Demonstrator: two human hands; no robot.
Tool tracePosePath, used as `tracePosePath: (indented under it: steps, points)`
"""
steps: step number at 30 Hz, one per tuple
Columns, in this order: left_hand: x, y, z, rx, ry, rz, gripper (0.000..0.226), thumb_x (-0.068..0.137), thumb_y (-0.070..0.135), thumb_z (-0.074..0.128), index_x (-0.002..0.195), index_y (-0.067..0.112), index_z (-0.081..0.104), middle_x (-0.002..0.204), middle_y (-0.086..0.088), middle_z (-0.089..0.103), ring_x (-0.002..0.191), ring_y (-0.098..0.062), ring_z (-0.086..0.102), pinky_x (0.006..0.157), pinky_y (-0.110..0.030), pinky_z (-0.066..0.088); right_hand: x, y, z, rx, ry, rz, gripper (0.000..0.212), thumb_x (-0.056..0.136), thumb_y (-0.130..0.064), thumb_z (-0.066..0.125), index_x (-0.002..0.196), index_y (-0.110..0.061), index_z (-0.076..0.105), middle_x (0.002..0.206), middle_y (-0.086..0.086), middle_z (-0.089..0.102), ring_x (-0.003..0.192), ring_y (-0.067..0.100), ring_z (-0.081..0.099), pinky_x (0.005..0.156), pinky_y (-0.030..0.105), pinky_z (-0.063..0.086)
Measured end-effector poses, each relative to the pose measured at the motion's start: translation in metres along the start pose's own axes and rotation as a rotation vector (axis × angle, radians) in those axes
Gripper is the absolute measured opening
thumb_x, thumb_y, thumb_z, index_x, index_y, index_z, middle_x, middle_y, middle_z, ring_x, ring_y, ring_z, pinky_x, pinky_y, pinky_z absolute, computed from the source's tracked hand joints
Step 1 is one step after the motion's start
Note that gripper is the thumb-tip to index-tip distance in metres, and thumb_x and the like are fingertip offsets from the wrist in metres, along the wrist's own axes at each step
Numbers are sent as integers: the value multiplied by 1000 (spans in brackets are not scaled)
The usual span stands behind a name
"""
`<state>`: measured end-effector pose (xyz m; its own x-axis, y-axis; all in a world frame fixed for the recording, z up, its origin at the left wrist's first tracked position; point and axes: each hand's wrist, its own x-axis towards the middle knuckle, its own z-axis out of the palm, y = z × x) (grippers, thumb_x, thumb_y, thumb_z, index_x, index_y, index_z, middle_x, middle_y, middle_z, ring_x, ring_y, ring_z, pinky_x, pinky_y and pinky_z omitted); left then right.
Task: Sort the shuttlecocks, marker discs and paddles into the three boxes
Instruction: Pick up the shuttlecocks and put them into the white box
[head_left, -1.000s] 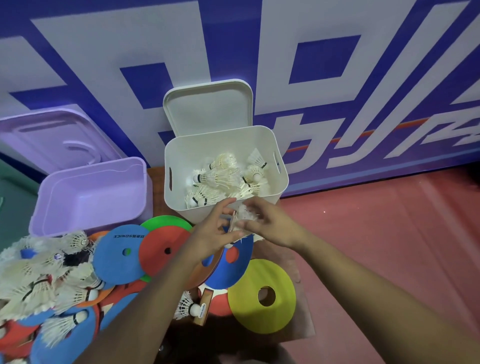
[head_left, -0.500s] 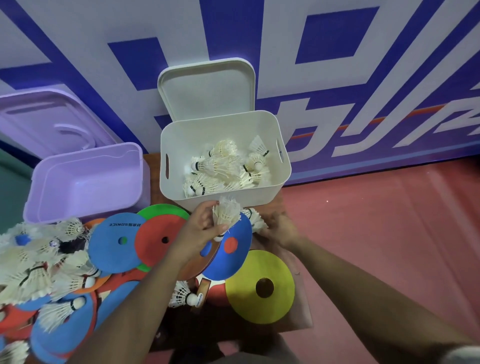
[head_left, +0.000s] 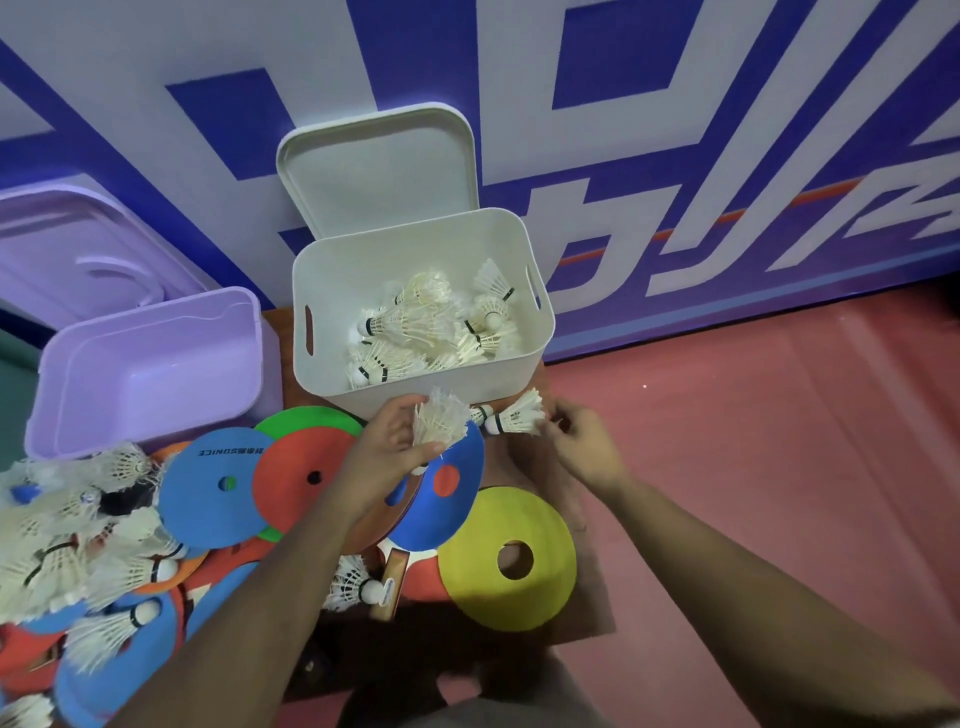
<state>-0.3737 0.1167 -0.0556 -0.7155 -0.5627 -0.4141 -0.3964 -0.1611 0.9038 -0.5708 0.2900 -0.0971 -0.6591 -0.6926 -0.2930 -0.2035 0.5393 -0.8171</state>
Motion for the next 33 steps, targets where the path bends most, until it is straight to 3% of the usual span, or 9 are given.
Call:
tracePosePath:
  steps: [3,6,10,15,20,24,28,30,33]
  points:
    - [2,4,3,50,3,27,55,79,3,76,123,26,54,115,0,67,105,-13,66,84,-30,54,-12,-22,-26,105,115,-79,20,90,-11,62,73,-19,54,56,-16,51,53,3,40,55,24,34]
    - [5,7,5,87,7,60,54,78,-2,76,119,26,53,110,-1,65,102,-17,65,82,-23,52,-20,-49,-34,155,144,-224,13,90,-11,60,80,-16,57,63,-14,51,59,4,42,58,23,36]
    - [5,11,7,82,-37,82,58,77,-3,76,120,27,52,110,1,65,104,-8,64,87,-19,50,-15,-76,-19,-23,30,-408,6,89,-16,60,85,-13,59,76,-4,58,71,10,51,66,26,41]
    - [1,11,1,31,-40,86,59,79,-4,74,125,25,52,118,1,67,108,-14,65,88,-23,51,-6,-95,-7,-317,-83,-616,4,85,-11,50,84,-10,54,79,4,57,78,21,49,72,42,44]
    - [-2,9,-8,53,5,80,61,78,-1,77,125,28,52,124,-4,61,111,-15,63,94,-27,51,4,-97,-16,-522,-101,-665,26,76,-21,33,89,-13,55,80,5,53,79,26,47,70,45,44]
    - [-3,17,-7,135,-19,164,61,79,1,76,126,31,52,122,-2,62,114,-16,62,93,-28,51,5,-108,-14,-589,-72,-771,29,70,-4,47,93,-13,61,83,4,50,80,26,46,68,42,44]
    - [2,27,-10,194,-31,204,64,80,5,76,133,27,48,124,-3,59,111,-13,61,91,-26,49,11,-118,-7,-352,-123,-734,31,79,3,52,100,-13,68,91,4,53,87,24,51,76,37,46]
    - [3,29,-14,167,-28,173,68,78,11,79,136,28,48,127,-4,56,114,-12,60,93,-26,49,12,-120,-7,-150,-170,-629,28,87,-3,56,109,-15,69,99,4,52,92,15,52,83,26,45]
    - [1,27,-18,40,9,92,68,74,13,80,133,28,49,130,-7,57,112,-17,62,97,-37,51,10,-119,-10,74,-103,-494,32,92,-20,62,123,-20,62,114,1,51,92,7,53,84,13,41]
